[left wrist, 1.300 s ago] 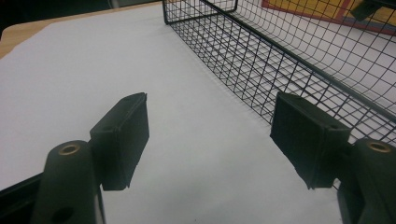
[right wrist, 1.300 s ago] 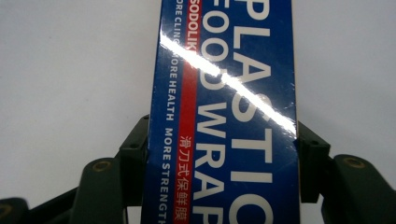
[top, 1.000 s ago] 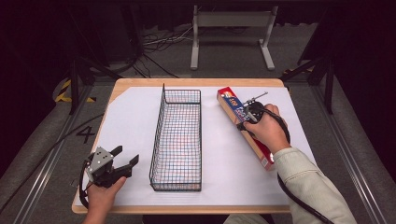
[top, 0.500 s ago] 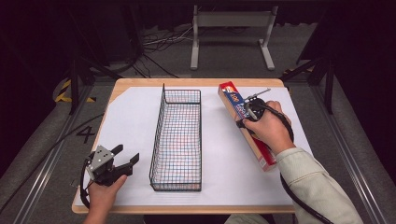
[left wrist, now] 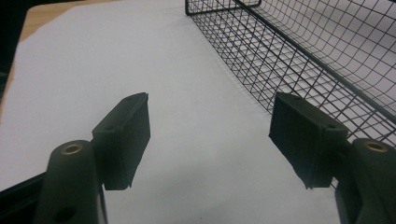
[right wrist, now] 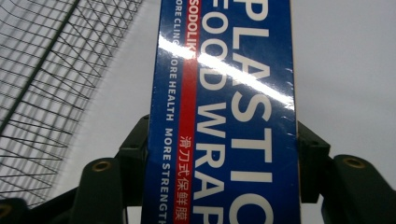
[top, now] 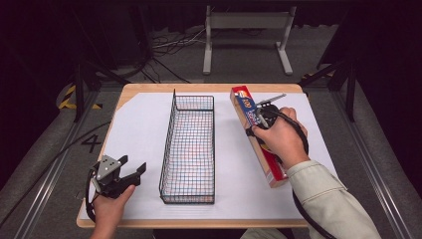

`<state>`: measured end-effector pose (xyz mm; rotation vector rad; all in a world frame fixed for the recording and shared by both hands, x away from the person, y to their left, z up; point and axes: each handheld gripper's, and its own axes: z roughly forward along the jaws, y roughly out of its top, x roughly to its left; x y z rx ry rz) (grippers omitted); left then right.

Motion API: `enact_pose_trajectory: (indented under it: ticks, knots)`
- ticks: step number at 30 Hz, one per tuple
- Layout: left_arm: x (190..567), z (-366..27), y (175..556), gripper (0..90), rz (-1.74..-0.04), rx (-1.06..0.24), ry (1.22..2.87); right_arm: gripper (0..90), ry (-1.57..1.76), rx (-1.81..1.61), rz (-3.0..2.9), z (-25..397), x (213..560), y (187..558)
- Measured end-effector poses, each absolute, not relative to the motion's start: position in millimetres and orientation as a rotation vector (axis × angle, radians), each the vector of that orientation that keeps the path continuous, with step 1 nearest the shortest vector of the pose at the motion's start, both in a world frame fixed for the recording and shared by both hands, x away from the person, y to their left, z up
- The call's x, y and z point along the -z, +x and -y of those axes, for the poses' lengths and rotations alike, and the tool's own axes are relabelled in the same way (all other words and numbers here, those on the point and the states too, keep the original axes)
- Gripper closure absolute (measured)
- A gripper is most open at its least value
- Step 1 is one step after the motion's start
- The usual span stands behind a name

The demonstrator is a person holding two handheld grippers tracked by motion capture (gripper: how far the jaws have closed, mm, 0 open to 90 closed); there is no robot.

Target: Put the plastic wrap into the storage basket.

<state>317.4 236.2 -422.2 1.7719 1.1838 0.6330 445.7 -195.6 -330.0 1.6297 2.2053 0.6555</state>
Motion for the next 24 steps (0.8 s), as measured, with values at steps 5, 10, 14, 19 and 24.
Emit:
enact_pose_trajectory:
  ticks: [5,10,14,19,24]
  knots:
    - [424.9,-236.8,321.5,29.2,-1.189,-0.605,1.773,39.6,1.656,-0.658,-2.181,174.1,320.8,439.2]
    - [423.5,-227.6,324.8,29.2,-1.155,-0.610,1.792,39.6,1.679,-0.672,-2.163,154.7,315.8,435.6]
    - [423.4,-225.7,327.8,29.2,-1.152,-0.604,1.797,39.7,1.690,-0.666,-2.145,147.0,314.2,434.0]
    - [423.8,-224.9,330.8,29.3,-1.160,-0.601,1.792,39.7,1.747,-0.678,-2.114,138.7,311.1,432.1]
    - [424.3,-224.4,331.1,29.4,-1.158,-0.604,1.797,39.7,1.792,-0.681,-2.072,130.4,307.3,430.3]
